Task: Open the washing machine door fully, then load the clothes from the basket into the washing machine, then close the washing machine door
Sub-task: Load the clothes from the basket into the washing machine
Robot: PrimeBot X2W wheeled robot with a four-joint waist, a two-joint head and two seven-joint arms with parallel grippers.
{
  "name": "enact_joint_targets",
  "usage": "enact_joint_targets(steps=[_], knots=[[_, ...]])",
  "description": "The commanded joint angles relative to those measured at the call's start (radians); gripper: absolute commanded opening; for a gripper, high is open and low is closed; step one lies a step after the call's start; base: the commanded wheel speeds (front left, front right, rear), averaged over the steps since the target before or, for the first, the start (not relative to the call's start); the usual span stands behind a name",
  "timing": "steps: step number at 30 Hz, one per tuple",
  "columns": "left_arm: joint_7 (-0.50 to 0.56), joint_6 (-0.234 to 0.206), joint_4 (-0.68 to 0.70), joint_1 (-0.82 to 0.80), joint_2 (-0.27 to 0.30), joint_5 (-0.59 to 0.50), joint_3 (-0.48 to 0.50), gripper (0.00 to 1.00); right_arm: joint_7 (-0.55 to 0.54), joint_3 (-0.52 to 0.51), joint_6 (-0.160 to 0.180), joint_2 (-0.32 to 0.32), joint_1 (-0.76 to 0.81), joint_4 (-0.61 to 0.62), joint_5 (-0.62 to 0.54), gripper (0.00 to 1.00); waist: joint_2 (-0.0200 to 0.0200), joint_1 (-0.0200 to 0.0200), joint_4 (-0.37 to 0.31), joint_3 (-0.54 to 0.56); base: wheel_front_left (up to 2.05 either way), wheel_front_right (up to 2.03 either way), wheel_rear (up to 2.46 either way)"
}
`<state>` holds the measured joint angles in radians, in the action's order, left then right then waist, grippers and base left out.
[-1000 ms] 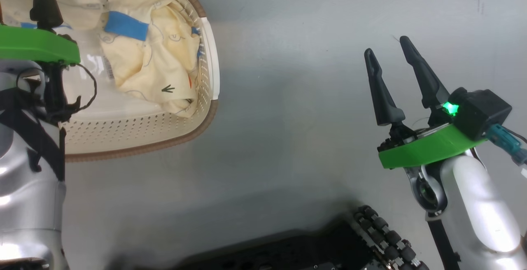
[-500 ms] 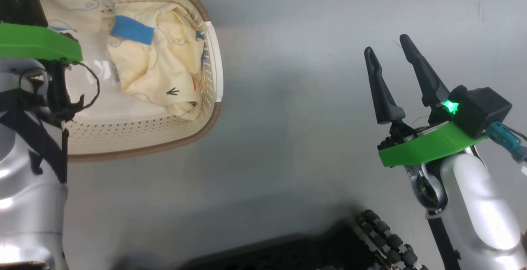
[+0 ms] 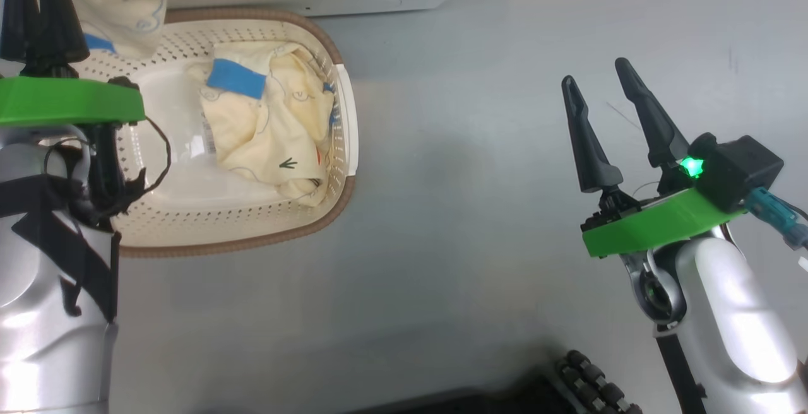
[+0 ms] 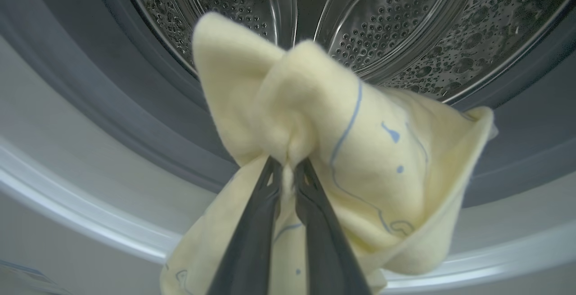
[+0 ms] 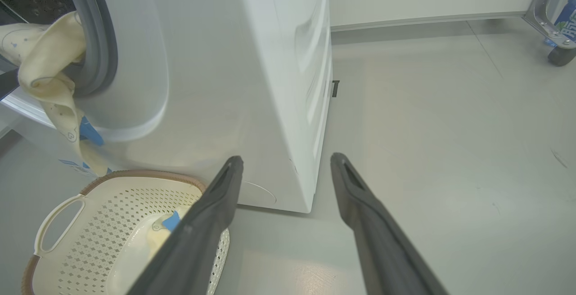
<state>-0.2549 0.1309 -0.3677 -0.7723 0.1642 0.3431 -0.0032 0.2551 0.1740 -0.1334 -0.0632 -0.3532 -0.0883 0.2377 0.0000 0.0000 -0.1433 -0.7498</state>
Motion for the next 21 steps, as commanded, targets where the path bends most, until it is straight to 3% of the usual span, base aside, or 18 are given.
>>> enact_joint_targets(steps=[1, 11, 21], knots=[[-0.007, 0.0, 0.052, 0.025, 0.031, -0.006, 0.023, 0.0, 0.007, 0.02, 0.003, -0.004, 0.033, 0.021, 0.008, 1.0, 0.0, 0.0, 0.003, 0.019, 0.0, 0.0, 0.0], [-0.007, 0.0, 0.032, -0.027, 0.071, -0.017, -0.016, 0.0, 0.007, 0.035, 0.003, -0.003, 0.048, 0.005, 0.02, 1.0, 0.0, 0.0, -0.015, 0.072, 0.0, 0.0, 0.0], [0.068, -0.005, -0.076, -0.211, 0.119, -0.03, -0.053, 0.0, 0.007, 0.051, 0.003, 0.002, 0.051, -0.001, 0.036, 1.0, 0.0, 0.0, -0.054, 0.084, 0.0, 0.0, 0.0]])
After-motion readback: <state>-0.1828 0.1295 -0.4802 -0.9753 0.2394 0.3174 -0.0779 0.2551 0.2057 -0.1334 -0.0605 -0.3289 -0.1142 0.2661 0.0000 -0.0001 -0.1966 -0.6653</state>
